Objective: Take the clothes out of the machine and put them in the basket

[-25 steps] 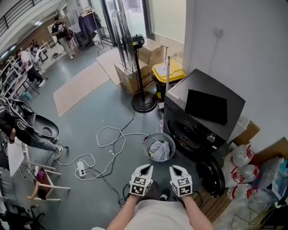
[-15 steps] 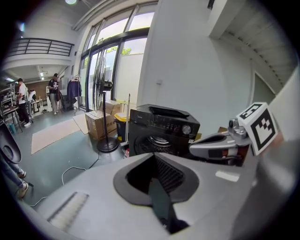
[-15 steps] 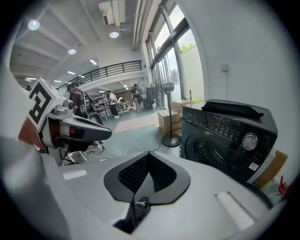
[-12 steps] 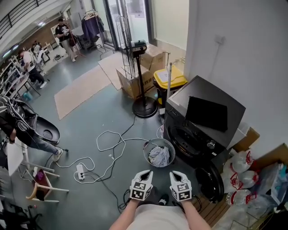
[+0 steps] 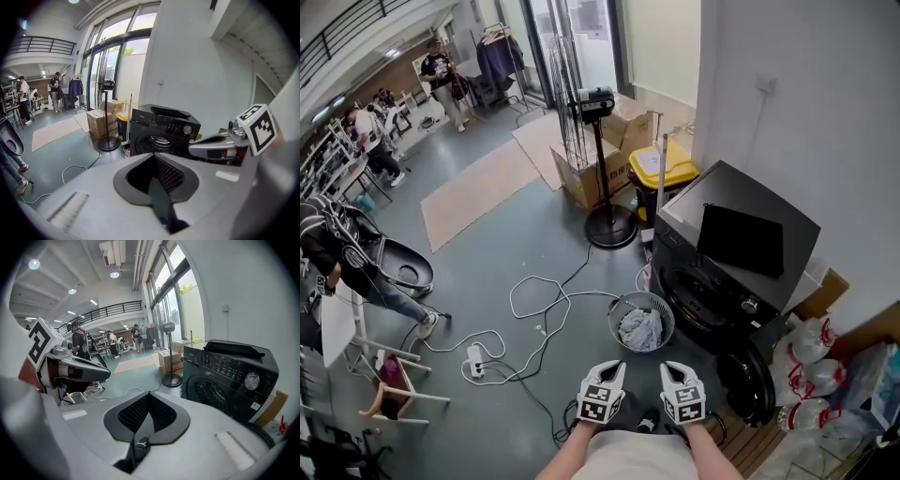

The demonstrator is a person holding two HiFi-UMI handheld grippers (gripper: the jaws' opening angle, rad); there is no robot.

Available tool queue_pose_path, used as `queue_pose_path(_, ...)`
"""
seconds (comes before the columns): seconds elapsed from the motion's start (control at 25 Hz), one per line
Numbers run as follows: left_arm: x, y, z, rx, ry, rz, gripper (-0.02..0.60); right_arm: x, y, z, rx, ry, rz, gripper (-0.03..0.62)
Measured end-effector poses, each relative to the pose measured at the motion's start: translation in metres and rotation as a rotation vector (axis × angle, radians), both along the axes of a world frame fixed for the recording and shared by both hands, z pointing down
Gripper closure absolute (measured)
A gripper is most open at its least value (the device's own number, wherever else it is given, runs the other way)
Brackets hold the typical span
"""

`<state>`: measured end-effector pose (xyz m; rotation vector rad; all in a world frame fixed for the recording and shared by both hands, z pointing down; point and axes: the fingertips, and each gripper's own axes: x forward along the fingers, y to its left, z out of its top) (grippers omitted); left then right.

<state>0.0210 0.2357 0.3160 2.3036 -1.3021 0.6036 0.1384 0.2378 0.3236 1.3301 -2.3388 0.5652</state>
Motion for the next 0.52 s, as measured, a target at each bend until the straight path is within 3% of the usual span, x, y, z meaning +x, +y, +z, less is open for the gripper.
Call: queue_pose_path(0.52, 0.0040, 0.0101, -0.0058, 0.010, 0.063, 0.023, 0.523, 0.0058, 0.0070, -0.0009, -0.003, 0.011, 0.015, 0.592)
